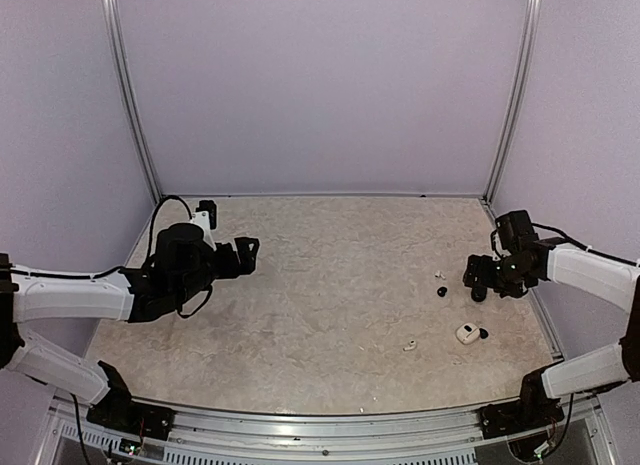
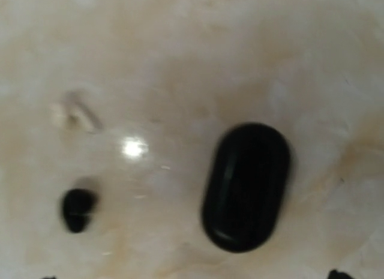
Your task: Insert the wireless bluetooth earbuds into the charging case
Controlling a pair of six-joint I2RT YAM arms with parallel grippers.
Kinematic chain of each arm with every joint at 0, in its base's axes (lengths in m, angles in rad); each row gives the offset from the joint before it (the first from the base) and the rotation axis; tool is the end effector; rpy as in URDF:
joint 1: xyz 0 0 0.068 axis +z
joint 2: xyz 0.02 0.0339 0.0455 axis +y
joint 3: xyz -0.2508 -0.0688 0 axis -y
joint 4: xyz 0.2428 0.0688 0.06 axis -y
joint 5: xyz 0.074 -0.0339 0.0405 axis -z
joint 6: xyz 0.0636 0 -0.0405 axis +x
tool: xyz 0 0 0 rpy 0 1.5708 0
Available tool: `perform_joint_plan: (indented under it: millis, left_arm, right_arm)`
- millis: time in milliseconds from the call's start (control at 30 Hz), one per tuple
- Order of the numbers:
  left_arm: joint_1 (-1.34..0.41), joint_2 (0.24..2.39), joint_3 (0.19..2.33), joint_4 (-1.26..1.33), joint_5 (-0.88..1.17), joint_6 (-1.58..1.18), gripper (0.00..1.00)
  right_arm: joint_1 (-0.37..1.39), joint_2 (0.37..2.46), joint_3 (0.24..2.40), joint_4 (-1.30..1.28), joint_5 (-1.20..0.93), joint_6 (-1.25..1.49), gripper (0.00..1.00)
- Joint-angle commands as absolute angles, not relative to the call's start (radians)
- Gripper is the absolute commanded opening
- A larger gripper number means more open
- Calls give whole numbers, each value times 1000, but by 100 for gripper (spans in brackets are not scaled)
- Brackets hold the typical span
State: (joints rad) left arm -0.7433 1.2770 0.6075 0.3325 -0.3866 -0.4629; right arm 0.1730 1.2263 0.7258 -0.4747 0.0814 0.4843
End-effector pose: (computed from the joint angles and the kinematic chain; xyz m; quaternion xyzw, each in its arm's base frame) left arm 0.2374 -0.1856 0.2060 0.0018 0.8082 -0.1930 0.5564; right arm 0.2513 0.0387 0.1720 0.1599 0.9418 0.0578 0.2900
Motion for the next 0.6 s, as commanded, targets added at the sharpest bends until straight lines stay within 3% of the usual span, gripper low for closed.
perform_joint_plan:
  millis: [0, 567]
  left_arm:
    - [-753, 1267, 595, 381, -415, -476, 99]
    - [-753, 1316, 629, 367, -430, -489, 99]
  right_arm:
    - [158, 1284, 699, -466, 158, 524, 94]
    - [104, 1513, 707, -302, 181, 504, 72]
